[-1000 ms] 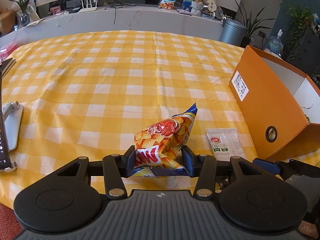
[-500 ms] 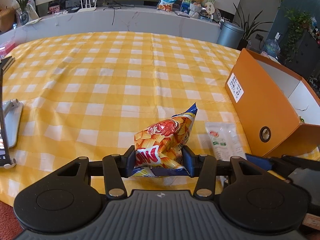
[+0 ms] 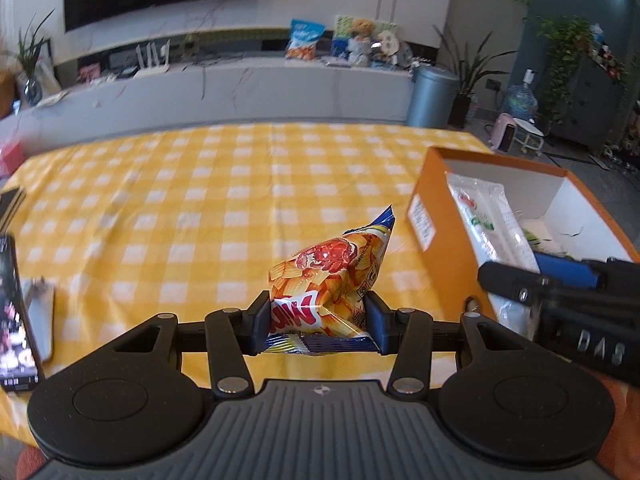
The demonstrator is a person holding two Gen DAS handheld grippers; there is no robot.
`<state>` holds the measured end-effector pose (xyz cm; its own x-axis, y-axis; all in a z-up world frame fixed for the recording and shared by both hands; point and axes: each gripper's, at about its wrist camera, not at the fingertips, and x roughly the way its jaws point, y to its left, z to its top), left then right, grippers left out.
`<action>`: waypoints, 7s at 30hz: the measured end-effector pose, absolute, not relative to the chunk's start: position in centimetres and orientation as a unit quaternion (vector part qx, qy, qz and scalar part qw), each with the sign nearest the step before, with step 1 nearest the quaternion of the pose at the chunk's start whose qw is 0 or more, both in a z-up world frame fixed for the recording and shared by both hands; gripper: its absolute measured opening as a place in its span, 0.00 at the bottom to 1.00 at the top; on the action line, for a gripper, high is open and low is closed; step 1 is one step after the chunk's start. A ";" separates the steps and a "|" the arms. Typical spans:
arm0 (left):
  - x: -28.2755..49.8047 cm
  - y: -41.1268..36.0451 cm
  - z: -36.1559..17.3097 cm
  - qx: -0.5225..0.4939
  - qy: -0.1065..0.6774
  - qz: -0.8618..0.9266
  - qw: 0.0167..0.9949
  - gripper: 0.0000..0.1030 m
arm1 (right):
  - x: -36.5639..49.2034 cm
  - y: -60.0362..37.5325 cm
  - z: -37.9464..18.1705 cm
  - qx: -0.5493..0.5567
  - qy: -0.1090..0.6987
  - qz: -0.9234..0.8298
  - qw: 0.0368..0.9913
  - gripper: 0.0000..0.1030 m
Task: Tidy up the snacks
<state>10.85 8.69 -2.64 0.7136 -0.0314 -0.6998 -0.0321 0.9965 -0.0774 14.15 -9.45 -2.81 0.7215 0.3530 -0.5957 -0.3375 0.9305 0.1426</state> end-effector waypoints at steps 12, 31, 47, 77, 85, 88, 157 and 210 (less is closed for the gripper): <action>15.1 1.7 0.1 -0.039 0.365 -0.120 0.922 0.53 | 17.0 -19.0 0.0 0.009 0.286 0.130 0.949 0.45; 31.3 -9.0 -3.4 -0.109 0.466 -0.254 0.841 0.53 | 27.5 -30.5 -3.2 -0.004 0.416 0.088 0.905 0.46; 35.3 -12.5 -8.1 -0.072 0.524 -0.216 0.821 0.54 | 33.3 -27.2 -7.2 -0.180 0.459 0.111 0.863 0.46; 31.8 -11.4 -1.5 -0.038 0.451 -0.238 0.859 0.87 | 29.9 -24.8 -3.1 -0.248 0.447 0.110 0.852 0.76; 25.9 -9.4 3.9 -0.003 0.355 -0.242 0.903 0.87 | 26.0 -24.1 1.1 -0.221 0.405 0.091 0.883 0.79; 22.8 -8.2 5.7 0.013 0.304 -0.230 0.924 0.87 | 23.8 -23.8 3.1 -0.194 0.370 0.078 0.905 0.79; 9.8 -1.5 -3.6 0.020 0.272 -0.058 0.960 0.89 | 6.8 -17.2 -4.0 -0.014 0.272 -0.007 0.962 0.97; 10.0 -1.3 -4.1 0.016 0.292 -0.057 0.955 0.89 | 7.4 -17.1 -4.3 -0.019 0.289 -0.017 0.957 0.97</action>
<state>9.97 -1.34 -4.11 0.8229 -0.0990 -0.5594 0.1183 0.9930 -0.0017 7.36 -17.14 -4.25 0.8319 -0.0440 -0.5532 0.0218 0.9987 -0.0466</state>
